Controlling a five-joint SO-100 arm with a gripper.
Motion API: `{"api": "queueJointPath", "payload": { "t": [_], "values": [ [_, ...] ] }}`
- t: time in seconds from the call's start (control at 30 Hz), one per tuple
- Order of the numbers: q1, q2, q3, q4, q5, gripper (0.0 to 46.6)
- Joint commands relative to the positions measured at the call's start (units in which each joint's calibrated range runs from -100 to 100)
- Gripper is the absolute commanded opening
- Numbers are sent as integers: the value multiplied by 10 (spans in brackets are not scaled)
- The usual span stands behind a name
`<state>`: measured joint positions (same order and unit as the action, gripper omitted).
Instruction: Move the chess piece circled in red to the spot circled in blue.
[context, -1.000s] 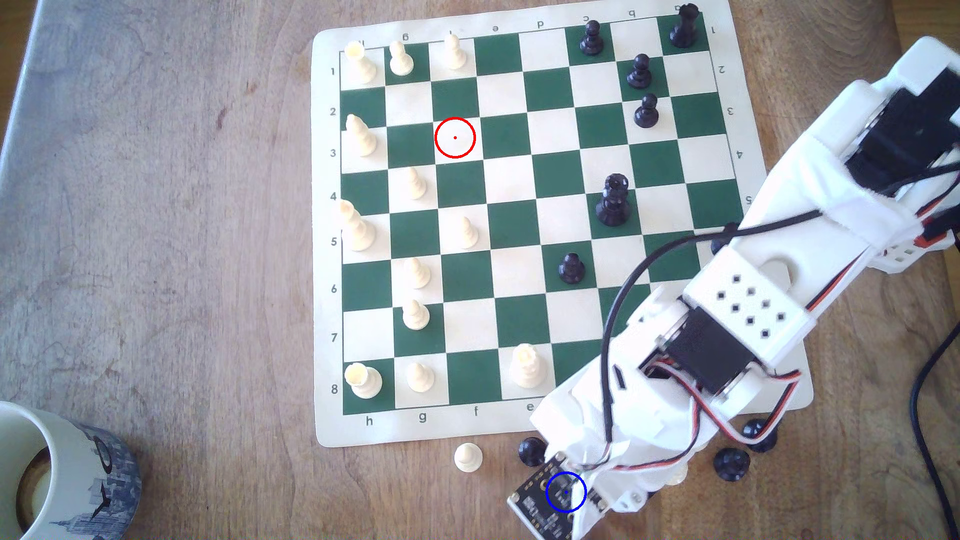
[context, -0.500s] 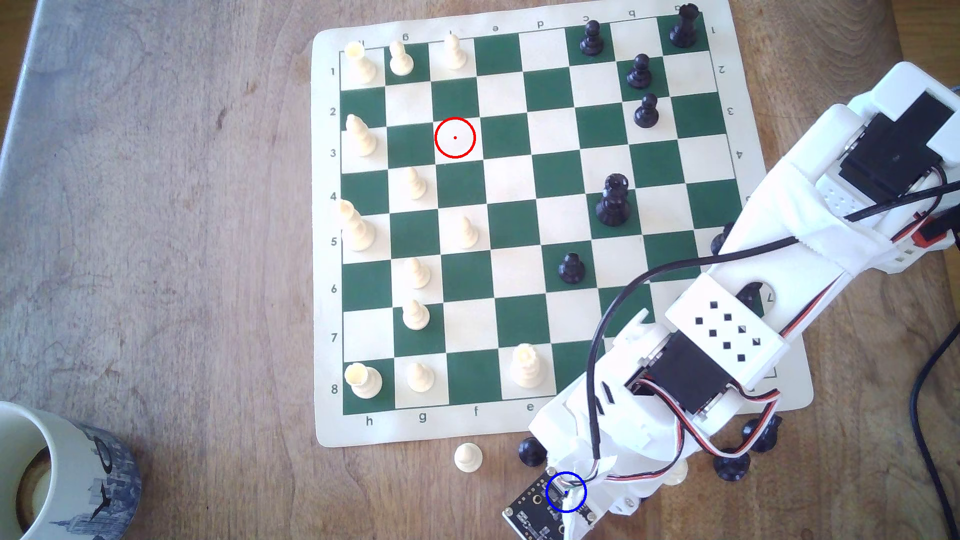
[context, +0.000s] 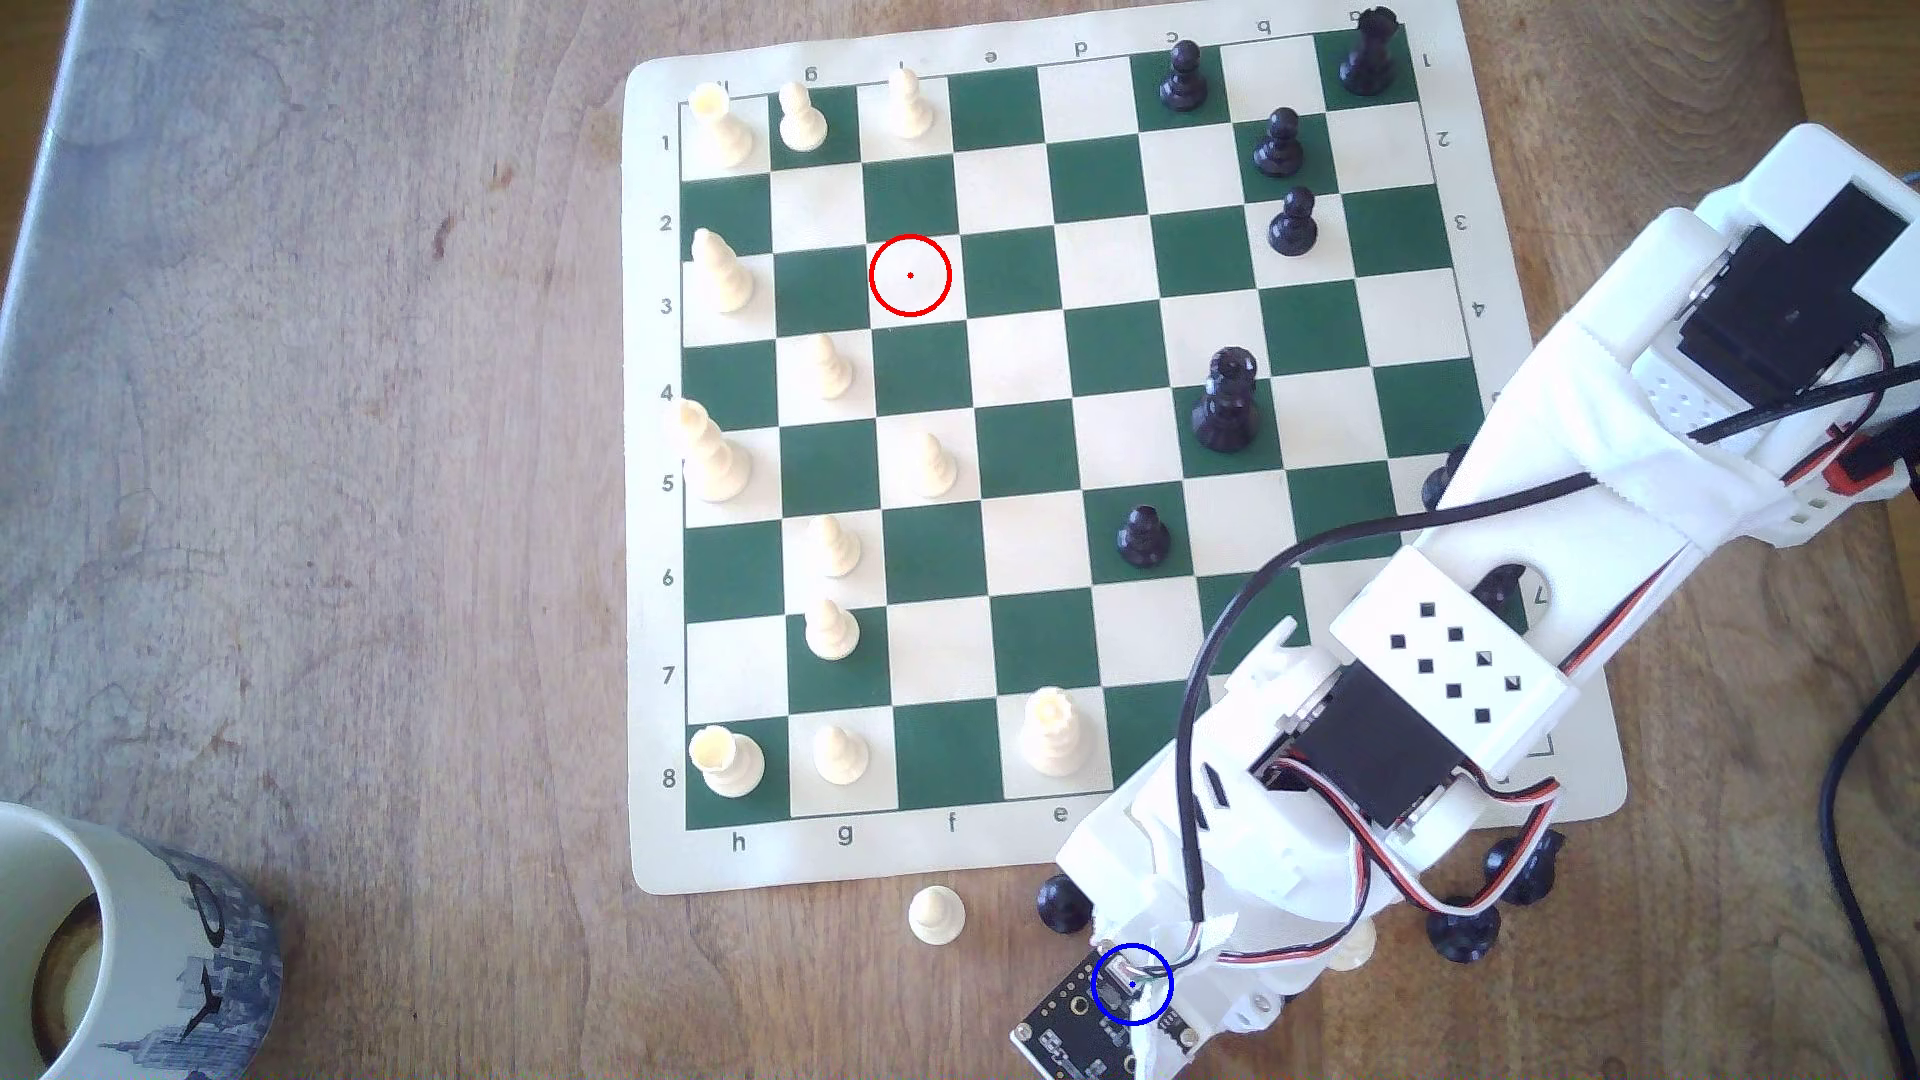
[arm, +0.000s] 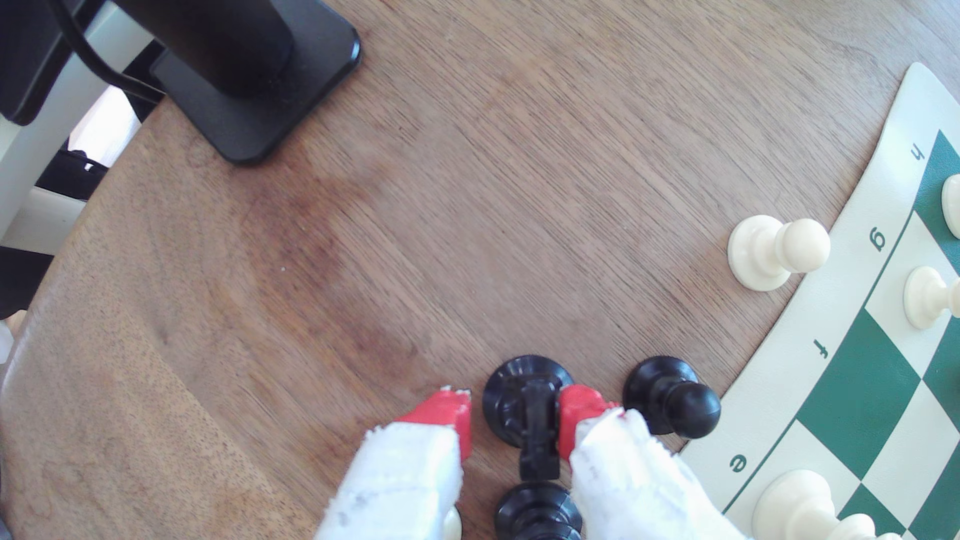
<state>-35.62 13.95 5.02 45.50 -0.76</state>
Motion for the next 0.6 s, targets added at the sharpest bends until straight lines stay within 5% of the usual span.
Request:
{"api": "queueJointPath", "payload": {
  "t": [0.0, 0.57],
  "values": [
    [-2, -30, -61, -7, -2, 115],
    [-13, -118, -103, 145, 1, 138]
  ]
}}
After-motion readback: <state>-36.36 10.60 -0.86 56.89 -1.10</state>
